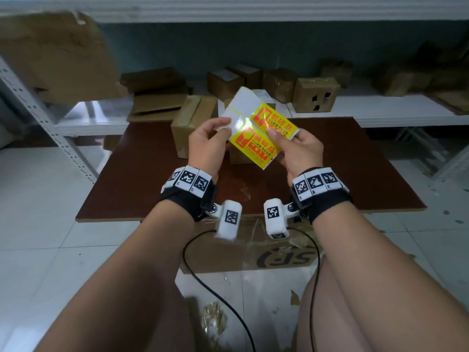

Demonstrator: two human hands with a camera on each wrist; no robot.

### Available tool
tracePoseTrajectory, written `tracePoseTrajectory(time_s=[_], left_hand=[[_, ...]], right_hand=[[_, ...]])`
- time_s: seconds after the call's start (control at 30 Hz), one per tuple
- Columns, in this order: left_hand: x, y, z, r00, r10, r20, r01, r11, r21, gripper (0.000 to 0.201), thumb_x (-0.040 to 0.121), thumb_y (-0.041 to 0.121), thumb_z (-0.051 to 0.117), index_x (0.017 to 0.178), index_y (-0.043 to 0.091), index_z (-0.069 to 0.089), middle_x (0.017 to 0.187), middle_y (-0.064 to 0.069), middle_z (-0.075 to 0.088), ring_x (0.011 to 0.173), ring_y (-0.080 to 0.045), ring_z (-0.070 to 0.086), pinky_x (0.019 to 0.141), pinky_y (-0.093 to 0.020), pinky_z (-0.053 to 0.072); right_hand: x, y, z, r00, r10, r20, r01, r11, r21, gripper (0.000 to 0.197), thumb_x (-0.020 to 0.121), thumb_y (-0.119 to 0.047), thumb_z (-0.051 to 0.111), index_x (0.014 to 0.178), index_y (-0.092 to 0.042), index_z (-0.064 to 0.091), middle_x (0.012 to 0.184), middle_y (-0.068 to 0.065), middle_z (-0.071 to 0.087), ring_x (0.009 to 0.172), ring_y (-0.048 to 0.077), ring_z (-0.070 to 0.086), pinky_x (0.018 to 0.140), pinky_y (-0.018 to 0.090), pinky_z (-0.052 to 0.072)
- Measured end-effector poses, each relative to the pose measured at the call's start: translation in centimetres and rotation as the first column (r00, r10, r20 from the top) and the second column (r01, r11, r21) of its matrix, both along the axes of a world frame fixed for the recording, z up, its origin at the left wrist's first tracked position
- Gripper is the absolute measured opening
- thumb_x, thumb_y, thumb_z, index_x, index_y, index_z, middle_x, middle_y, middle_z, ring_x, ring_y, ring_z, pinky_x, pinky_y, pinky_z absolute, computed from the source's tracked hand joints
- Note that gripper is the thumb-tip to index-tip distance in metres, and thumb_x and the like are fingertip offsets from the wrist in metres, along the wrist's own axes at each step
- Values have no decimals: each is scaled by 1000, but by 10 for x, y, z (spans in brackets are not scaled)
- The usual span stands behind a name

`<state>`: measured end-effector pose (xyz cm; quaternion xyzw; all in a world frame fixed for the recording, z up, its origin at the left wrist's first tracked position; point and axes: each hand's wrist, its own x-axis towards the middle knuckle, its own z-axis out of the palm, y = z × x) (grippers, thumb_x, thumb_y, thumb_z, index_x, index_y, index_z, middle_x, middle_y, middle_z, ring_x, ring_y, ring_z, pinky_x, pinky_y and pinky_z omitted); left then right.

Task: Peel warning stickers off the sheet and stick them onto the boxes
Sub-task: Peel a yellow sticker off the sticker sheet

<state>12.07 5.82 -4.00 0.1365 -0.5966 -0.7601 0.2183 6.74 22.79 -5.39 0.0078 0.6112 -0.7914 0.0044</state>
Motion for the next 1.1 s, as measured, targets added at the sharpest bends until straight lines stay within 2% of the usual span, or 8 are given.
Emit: tracePoseTrajectory(time_s=[0.1,0.17,0.27,0.5,0.8,0.9,1.0,1.1], left_hand=[[9,-15,8,997,83,12,-81,993,-91,62,74,42,89,129,23,67,131,-6,73,113,-32,75,88,-45,62],[12,-26,12,997,80,-7,-80,994,-79,81,75,36,96,142,17,53,128,-1,74,108,-17,78,85,-36,64],[17,-35,16,999,32,10,-31,993,-116,56,77,13,95,124,10,64,103,0,81,89,-11,81,72,-27,64],[17,-39,17,996,67,60,-67,998,-3,35,79,7,93,108,10,74,102,-13,83,93,-28,82,76,-43,68],[9,-40,18,991,-21,133,9,996,94,51,84,14,91,128,1,69,110,-16,82,97,-31,82,83,-47,67],[10,-42,12,987,71,143,-79,995,56,46,78,9,94,119,-1,74,100,-15,83,88,-28,82,75,-41,67],[9,-45,7,979,140,148,-134,990,-52,47,71,11,99,111,3,75,97,-13,83,87,-28,82,82,-49,68],[12,-45,11,961,227,155,-194,959,-207,77,56,36,103,119,9,70,109,-7,81,98,-25,80,89,-51,66]], right_hand=[[7,-17,1,997,53,-49,-54,999,-6,26,85,-11,90,107,-9,77,105,10,84,99,26,82,87,50,66],[14,-29,2,991,96,-90,-98,995,-12,27,82,-10,91,106,-10,78,103,9,84,97,24,82,80,43,66],[24,-46,3,982,133,-131,-140,989,-44,22,82,-4,90,101,-10,79,99,9,84,92,22,82,75,35,65],[29,-58,-5,973,215,-85,-219,975,-35,7,96,-12,79,102,-11,78,96,9,84,91,22,82,80,38,66],[16,-39,1,952,300,56,-298,953,-46,12,100,-20,75,108,-12,77,110,12,82,101,27,81,80,39,65],[14,-33,2,924,371,92,-377,924,62,16,102,-21,73,112,-10,76,105,10,83,89,22,80,73,34,64],[15,-26,6,903,401,158,-421,898,129,11,98,-14,76,107,-8,75,89,9,82,73,17,75,63,28,64],[16,-19,8,894,408,184,-432,894,115,10,95,-9,79,103,-6,74,82,9,79,66,13,72,57,24,61]])
